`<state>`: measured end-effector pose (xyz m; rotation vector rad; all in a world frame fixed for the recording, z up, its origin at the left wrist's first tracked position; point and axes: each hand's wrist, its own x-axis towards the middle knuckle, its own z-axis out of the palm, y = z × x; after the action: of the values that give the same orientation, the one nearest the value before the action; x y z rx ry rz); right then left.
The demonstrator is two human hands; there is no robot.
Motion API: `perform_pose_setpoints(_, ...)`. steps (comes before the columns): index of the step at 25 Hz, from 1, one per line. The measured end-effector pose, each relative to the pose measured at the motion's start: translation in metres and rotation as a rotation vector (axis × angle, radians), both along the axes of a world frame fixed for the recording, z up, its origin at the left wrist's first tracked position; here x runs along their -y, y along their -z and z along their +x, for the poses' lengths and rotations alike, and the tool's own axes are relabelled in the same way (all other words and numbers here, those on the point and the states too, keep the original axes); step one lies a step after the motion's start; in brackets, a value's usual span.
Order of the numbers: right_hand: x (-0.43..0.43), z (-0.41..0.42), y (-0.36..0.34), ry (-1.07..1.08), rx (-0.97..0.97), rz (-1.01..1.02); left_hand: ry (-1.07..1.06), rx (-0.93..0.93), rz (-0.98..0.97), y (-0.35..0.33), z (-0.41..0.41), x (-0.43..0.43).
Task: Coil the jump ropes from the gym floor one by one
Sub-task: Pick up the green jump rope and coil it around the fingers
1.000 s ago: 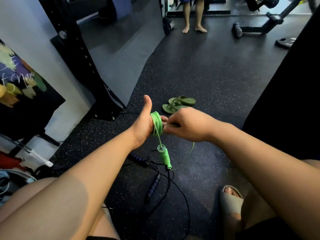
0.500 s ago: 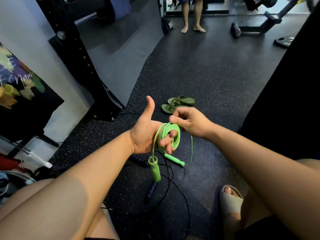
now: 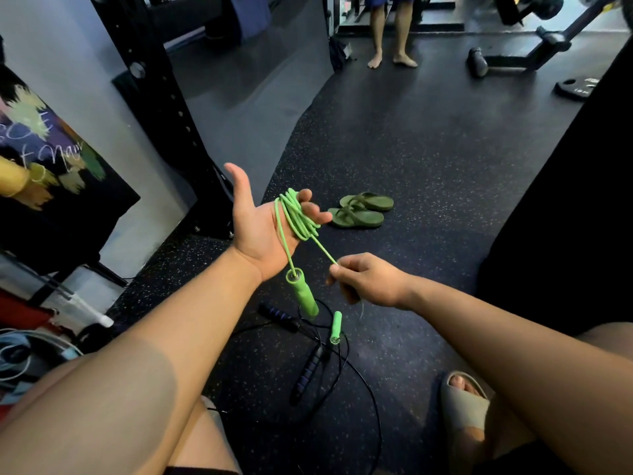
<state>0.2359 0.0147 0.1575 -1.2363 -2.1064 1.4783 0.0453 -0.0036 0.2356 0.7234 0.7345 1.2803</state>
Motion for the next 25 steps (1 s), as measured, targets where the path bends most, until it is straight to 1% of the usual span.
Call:
perform_pose_setpoints(2, -0.001, 0.0, -0.011, -0.094, 0.16, 0.154, -0.071, -0.052, -0.005, 0.004, 0.0, -0.002)
perform_pose_setpoints(3, -0.001, 0.0, -0.017, -0.129, 0.228, 0.263, -0.102, -0.11, -0.02, 0.007, 0.001, -0.003)
perform_pose_setpoints(5, 0.002, -0.003, -0.03, -0.153, 0.3, 0.469, -0.148, -0.303, -0.057, 0.015, 0.002, -0.008)
perform_pose_setpoints(7, 0.006, -0.004, -0.042, -0.138, 0.308, 0.597, -0.134, -0.523, -0.086, 0.023, 0.005, -0.011)
perform_pose_setpoints(9, 0.008, -0.003, -0.054, -0.107, 0.304, 0.7, -0.027, -0.687, -0.129, 0.03, 0.006, -0.013)
perform_pose_setpoints(11, 0.006, 0.001, -0.062, -0.069, 0.26, 0.746, 0.16, -0.85, -0.146, 0.034, 0.007, -0.011)
perform_pose_setpoints(12, 0.004, 0.004, -0.064, -0.054, 0.21, 0.731, 0.276, -0.925, -0.146, 0.035, 0.008, -0.008)
perform_pose_setpoints(14, -0.004, 0.011, -0.066, -0.032, 0.059, 0.633, 0.515, -1.017, -0.189, 0.036, 0.012, 0.001)
perform_pose_setpoints(16, -0.015, 0.019, -0.064, 0.001, -0.07, 0.52, 0.699, -0.98, -0.248, 0.034, 0.016, 0.008)
perform_pose_setpoints(18, -0.025, 0.026, -0.056, 0.036, -0.141, 0.45, 0.782, -0.825, -0.251, 0.032, 0.016, 0.009)
perform_pose_setpoints(20, -0.03, 0.029, -0.043, 0.069, -0.193, 0.394, 0.819, -0.634, -0.222, 0.026, 0.015, 0.006)
perform_pose_setpoints(23, -0.029, 0.025, -0.022, 0.101, -0.188, 0.359, 0.79, -0.414, -0.162, 0.018, 0.014, 0.007)
perform_pose_setpoints(25, -0.026, 0.02, -0.01, 0.124, -0.185, 0.284, 0.686, -0.324, -0.124, 0.014, 0.013, 0.007)
